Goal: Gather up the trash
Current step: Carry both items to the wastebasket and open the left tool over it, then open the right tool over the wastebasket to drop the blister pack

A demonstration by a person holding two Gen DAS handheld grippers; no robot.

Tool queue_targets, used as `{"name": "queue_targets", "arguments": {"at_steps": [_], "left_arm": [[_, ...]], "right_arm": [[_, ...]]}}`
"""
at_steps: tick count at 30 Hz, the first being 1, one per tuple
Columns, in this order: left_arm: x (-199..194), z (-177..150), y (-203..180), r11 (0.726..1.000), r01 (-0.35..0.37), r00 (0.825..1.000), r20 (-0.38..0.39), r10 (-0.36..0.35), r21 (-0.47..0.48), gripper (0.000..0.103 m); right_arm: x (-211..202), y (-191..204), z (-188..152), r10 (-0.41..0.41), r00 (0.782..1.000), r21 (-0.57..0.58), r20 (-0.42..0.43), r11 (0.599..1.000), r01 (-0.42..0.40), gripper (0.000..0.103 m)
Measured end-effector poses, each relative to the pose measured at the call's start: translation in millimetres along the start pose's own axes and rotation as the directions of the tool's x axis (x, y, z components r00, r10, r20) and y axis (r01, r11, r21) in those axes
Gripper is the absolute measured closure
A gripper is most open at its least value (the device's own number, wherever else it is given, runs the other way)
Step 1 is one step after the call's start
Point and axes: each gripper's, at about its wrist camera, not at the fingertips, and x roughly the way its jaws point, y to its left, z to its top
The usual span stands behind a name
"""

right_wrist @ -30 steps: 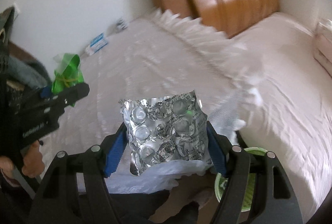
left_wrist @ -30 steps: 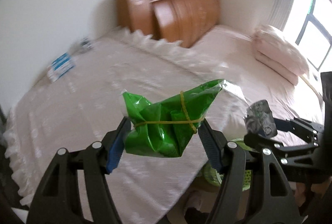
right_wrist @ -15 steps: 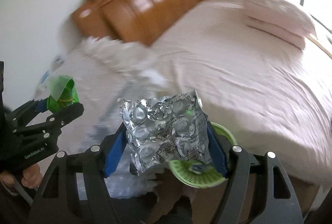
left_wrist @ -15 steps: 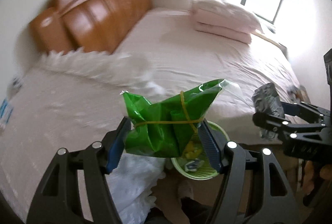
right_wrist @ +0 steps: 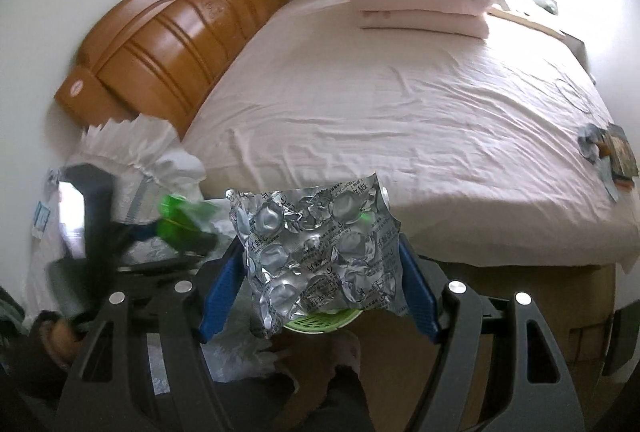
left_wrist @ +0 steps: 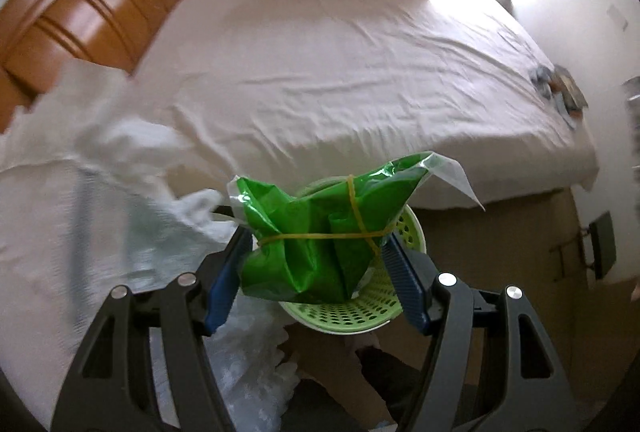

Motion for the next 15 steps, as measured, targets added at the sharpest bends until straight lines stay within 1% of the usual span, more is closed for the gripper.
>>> {"name": "queue_targets", "arguments": {"at_steps": [2, 4, 7, 9, 13, 15], "left_arm": [[24, 0, -10, 1.0, 0.0, 1.0, -0.019, 0.001, 0.029, 0.036], [38, -2, -19, 0.999, 0.005, 0.999, -0.032, -0.003, 0.052, 0.026], [51, -5, -29, 0.997, 0.006, 0.999, -0.048, -0.002, 0.08, 0.018], [53, -5, -33, 0.996, 0.014, 0.998, -0.059, -0.009, 0.085, 0.016], [54, -6, -35, 0.998, 0.033, 0.997, -0.071, -0.029, 0.061, 0.012], [57, -5, -36, 0.998, 0.031, 0.996, -0.082, -0.027, 0.06, 0.011]], "right_arm": [[1, -8, -3, -0.014, 1.0, 0.003, -0.011, 1.0, 0.014, 0.031], [1, -13, -4, -0.023, 1.0, 0.005, -0.021, 1.0, 0.023, 0.031], [1, -17, -5, -0.033, 0.999, 0.006, -0.037, 0.999, 0.033, 0.031], [1, -18, -6, -0.036, 0.999, 0.003, -0.04, 0.999, 0.036, 0.031], [2, -20, -8, -0.035, 0.998, 0.001, -0.043, 0.999, 0.035, 0.031], [4, -23, -8, -0.032, 0.999, 0.003, -0.044, 0.999, 0.032, 0.03]]}}
